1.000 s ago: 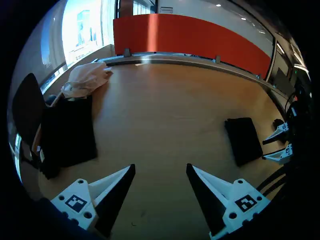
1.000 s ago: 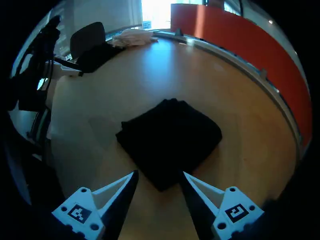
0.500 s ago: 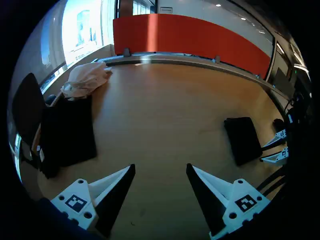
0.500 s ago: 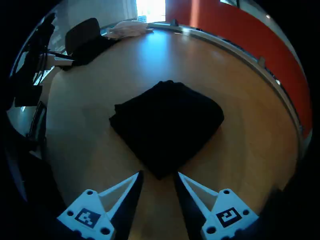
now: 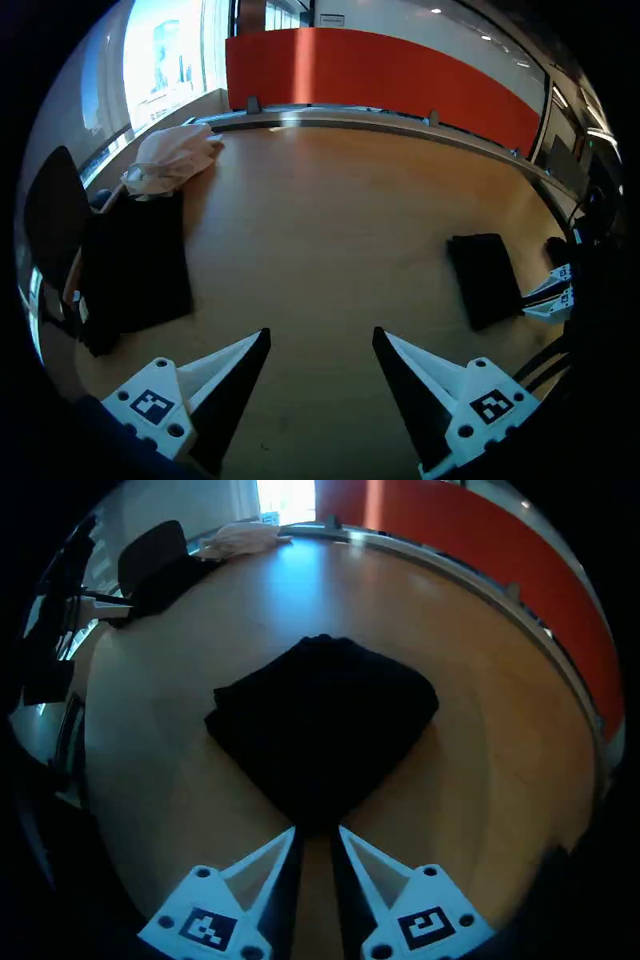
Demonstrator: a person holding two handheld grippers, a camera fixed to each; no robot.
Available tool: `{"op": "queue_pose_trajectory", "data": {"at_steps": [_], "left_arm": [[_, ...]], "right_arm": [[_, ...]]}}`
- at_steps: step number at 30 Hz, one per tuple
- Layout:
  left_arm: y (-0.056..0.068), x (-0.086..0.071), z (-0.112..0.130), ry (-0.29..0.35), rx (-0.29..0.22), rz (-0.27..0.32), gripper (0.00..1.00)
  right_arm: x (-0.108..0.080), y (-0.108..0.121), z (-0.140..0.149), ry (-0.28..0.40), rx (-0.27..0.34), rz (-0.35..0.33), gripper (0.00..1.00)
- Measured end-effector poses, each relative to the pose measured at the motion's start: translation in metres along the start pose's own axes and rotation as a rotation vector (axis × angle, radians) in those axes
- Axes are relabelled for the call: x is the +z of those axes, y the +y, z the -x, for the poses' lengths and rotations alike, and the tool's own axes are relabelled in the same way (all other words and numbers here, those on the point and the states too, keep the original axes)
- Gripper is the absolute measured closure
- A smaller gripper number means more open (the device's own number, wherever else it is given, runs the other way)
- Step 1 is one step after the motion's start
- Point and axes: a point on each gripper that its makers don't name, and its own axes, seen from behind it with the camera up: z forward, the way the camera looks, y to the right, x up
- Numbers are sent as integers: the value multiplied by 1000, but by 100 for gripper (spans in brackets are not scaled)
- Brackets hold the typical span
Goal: Fold towel
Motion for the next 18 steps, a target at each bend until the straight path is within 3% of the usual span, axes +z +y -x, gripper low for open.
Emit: {"op": "queue_pose_trajectory", "data": {"at_steps": [3, 12, 18], "left_arm": [[0, 0, 1, -1, 2, -1, 5], [-1, -1, 0, 2, 3, 1, 6], [-1, -1, -3, 10, 3, 2, 6]], "right_arm": [[-1, 1, -1, 1, 6, -1, 95], [-8, 2, -12, 36, -7, 3, 95], [-30, 7, -46, 106, -40, 24, 95]]}}
